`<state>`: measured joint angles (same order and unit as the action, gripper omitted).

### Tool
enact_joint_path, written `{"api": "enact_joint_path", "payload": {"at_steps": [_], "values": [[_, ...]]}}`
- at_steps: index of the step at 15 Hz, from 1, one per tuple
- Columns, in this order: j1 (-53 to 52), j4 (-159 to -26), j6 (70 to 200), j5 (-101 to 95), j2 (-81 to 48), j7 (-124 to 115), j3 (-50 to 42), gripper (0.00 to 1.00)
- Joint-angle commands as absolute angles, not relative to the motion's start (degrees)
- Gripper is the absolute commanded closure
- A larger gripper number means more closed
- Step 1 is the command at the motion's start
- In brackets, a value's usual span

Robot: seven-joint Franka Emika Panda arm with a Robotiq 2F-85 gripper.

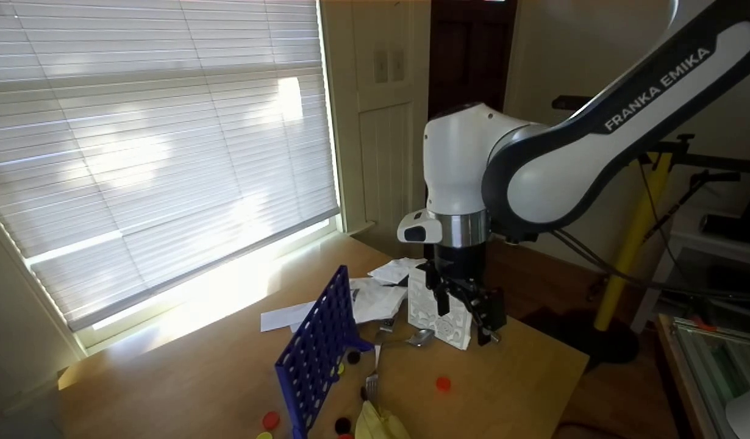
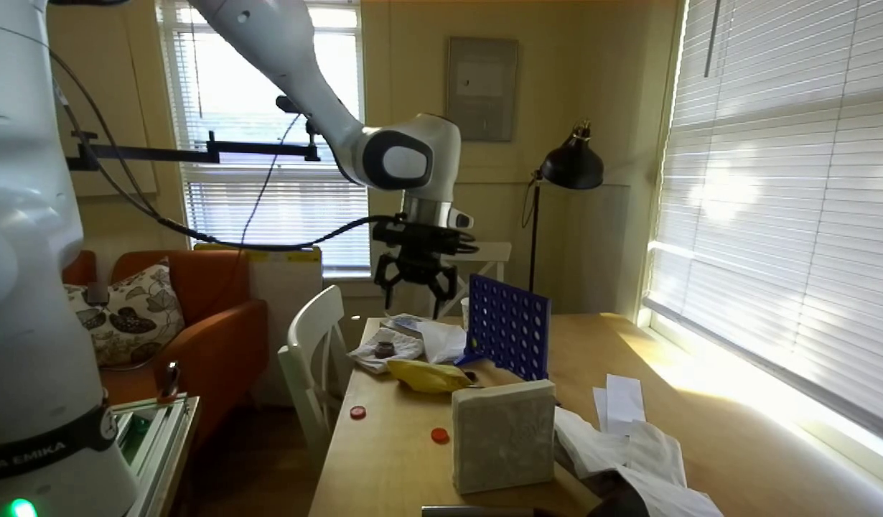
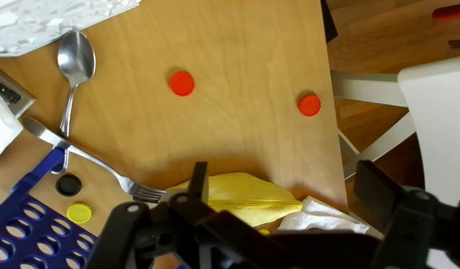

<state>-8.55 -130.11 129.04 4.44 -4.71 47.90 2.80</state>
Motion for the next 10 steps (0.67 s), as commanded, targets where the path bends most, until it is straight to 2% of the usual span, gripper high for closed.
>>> {"api": "enact_joint_path", "payload": {"at_steps": [1, 9, 10], "values": [[-9.67, -119.55, 127.0, -0.59, -15.12, 44.99, 7.15, 0.0], [-12.48, -102.57, 121.65, 0.1, -31.73, 41.25, 14.77, 0.0], [-11.23, -108.64, 125.64, 0.54, -27.4, 42.13, 14.95, 0.0]]}}
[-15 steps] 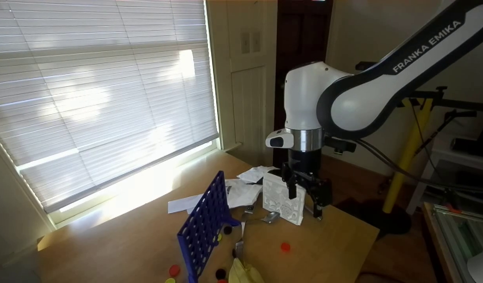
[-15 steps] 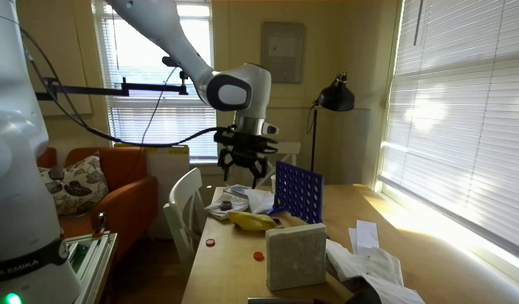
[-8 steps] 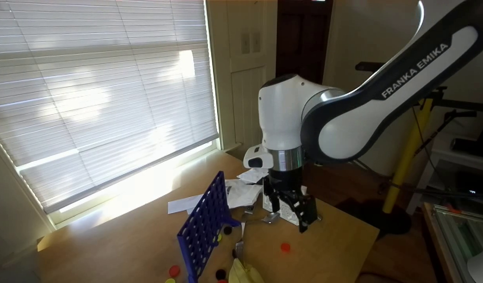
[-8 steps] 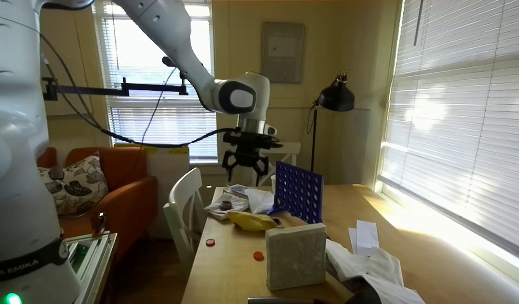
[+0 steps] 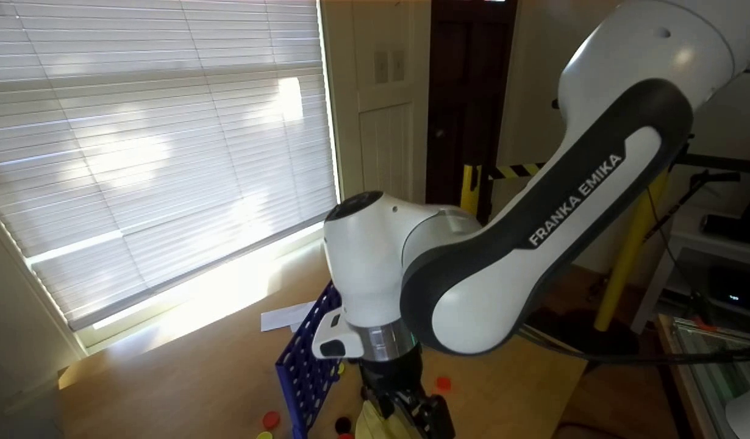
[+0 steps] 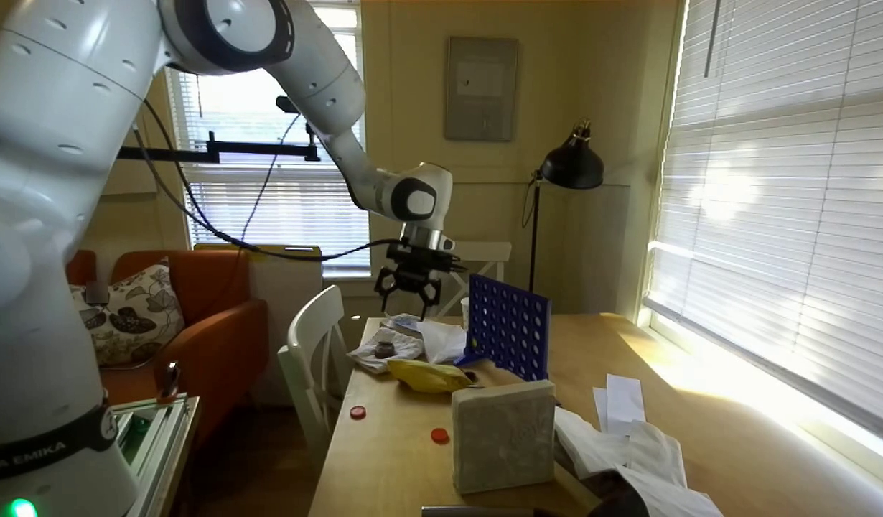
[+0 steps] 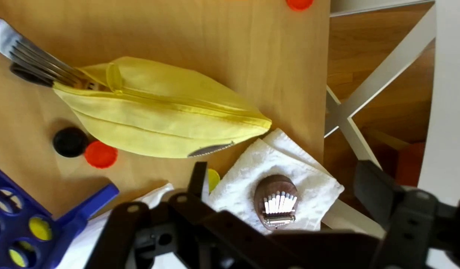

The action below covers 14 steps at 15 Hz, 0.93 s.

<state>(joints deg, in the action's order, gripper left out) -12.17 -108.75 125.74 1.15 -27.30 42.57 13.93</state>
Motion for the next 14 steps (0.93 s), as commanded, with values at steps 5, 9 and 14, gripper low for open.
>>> {"api": "enact_joint_path", "payload": {"at_steps": [5, 9, 14], "values": [[-10.97, -107.58, 125.35, 0.62, -28.37, 42.08, 15.3, 0.0], [-17.85, -104.96, 126.89, -9.79, -31.59, 32.46, 13.49, 0.0], [-24.81, -108.27, 133.84, -19.61, -31.67, 16.31, 12.89, 0.0]]}}
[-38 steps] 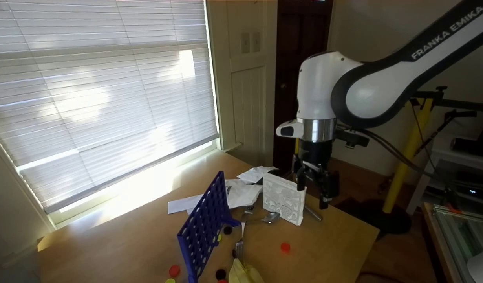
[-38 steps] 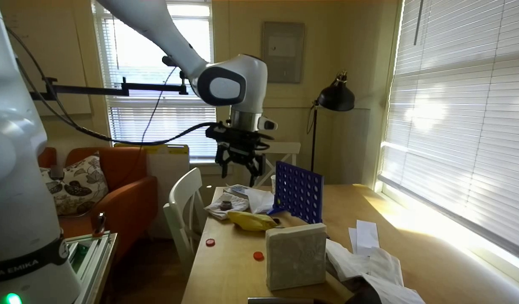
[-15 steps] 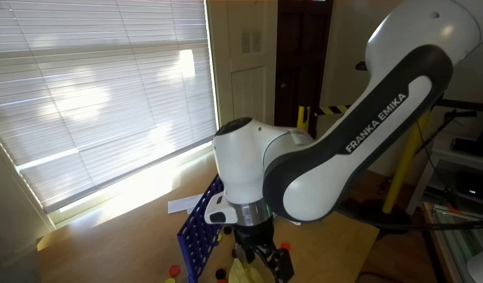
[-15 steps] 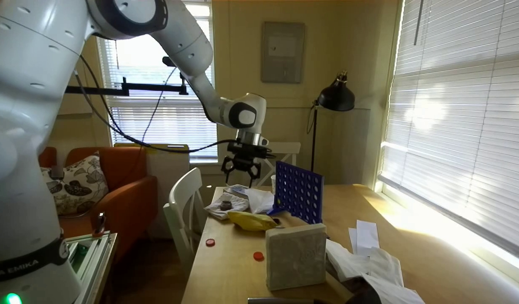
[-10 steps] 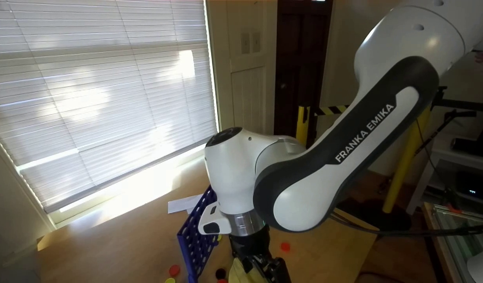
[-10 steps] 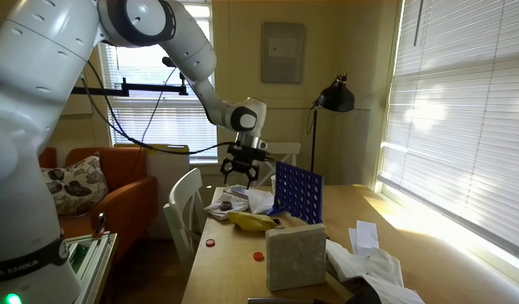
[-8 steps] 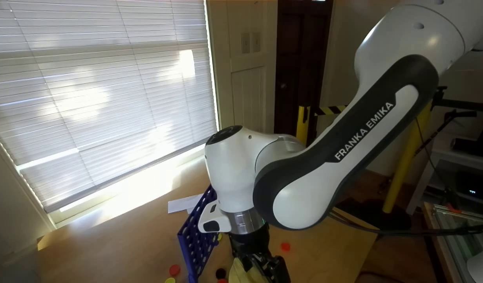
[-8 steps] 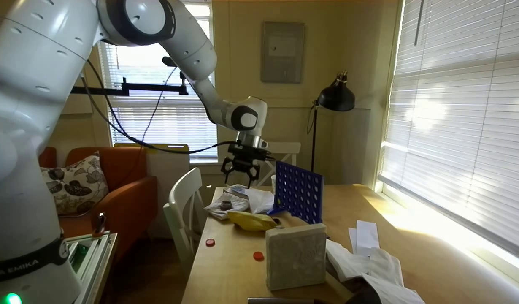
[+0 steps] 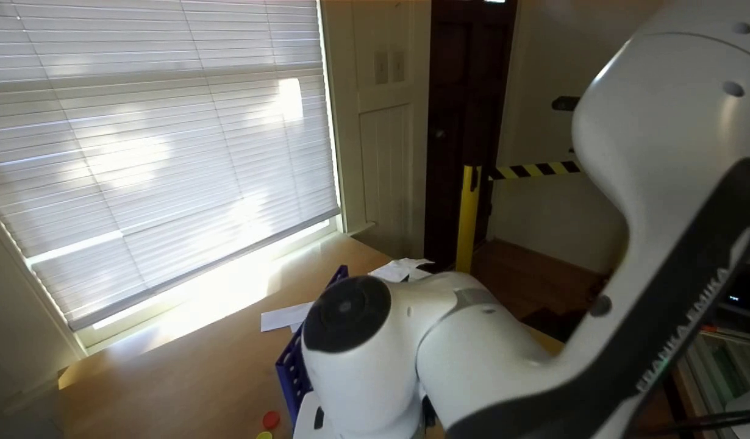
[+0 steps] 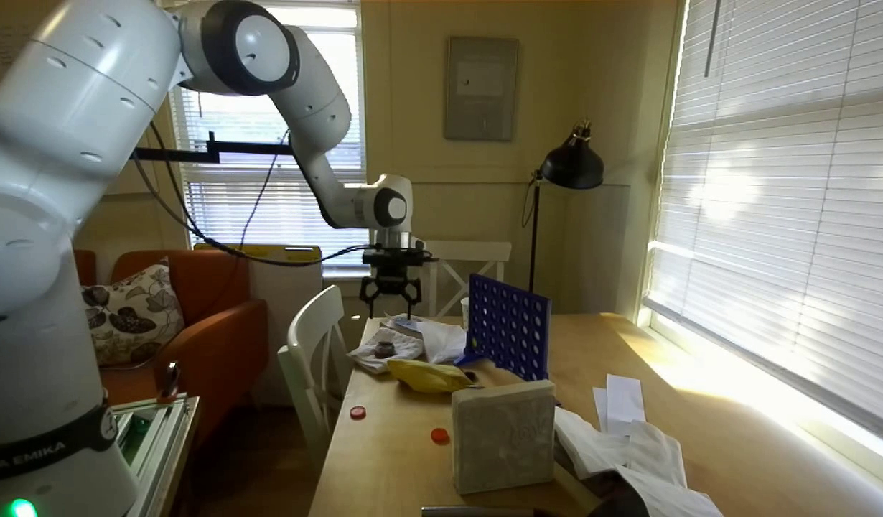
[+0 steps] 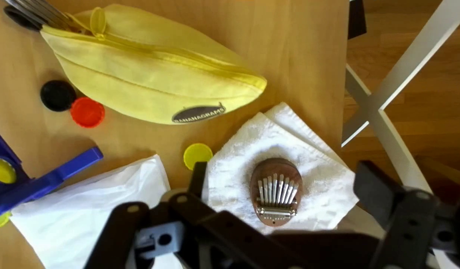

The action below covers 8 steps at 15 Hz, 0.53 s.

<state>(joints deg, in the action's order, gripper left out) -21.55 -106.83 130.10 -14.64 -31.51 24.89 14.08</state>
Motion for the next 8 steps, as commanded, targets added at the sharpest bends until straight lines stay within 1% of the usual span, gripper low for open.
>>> {"api": "enact_joint_path", "payload": {"at_steps": [1, 5, 8], "values": [[-25.96, -108.79, 134.79, -20.86, -31.52, 12.83, 12.48, 0.0], [-29.14, -111.05, 137.66, -25.12, -31.37, 2.28, 10.76, 0.0], [-28.36, -112.05, 139.83, -25.31, -32.71, 1.58, 10.88, 0.0]]}}
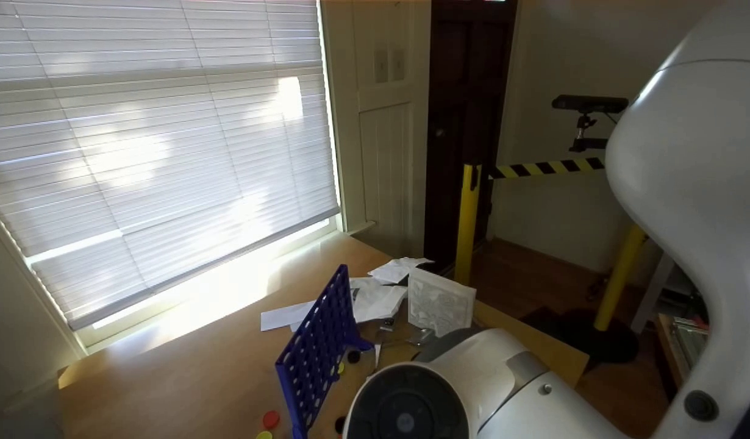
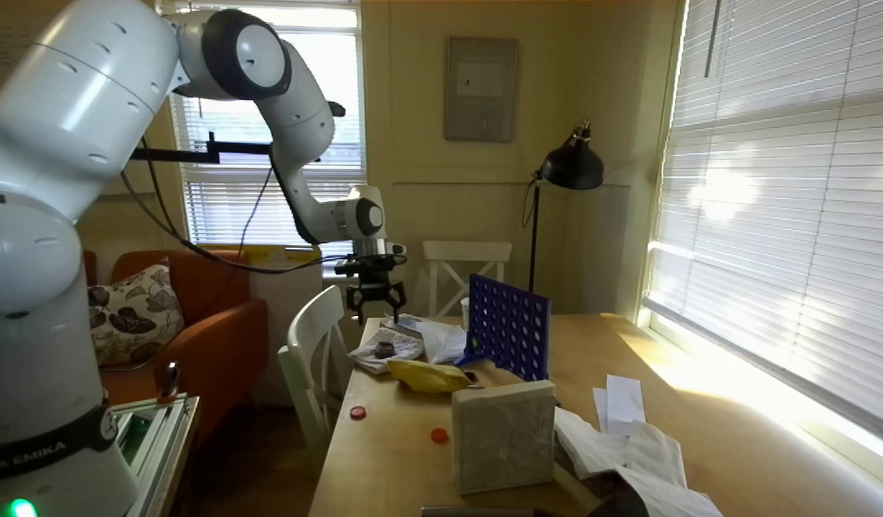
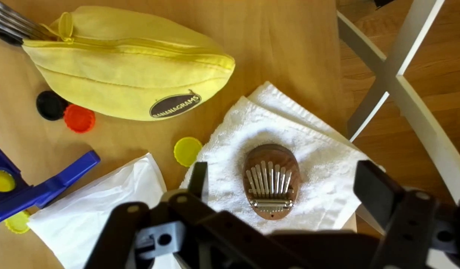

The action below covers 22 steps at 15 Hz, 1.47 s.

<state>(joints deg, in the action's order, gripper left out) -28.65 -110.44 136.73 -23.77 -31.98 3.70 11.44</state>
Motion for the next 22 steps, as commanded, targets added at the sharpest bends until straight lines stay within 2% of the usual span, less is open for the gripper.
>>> {"api": "enact_joint_path", "payload": {"at_steps": [1, 10, 22], "values": [[-27.81, -112.38, 140.68, -25.04, -33.2, 2.6, 11.01, 0.0], [-19.94, -109.34, 149.35, -23.24, -40.33, 24.1, 14.29, 0.0], [-20.17, -103.28, 148.72, -21.92, -46.17, 25.4, 16.22, 0.0]]}}
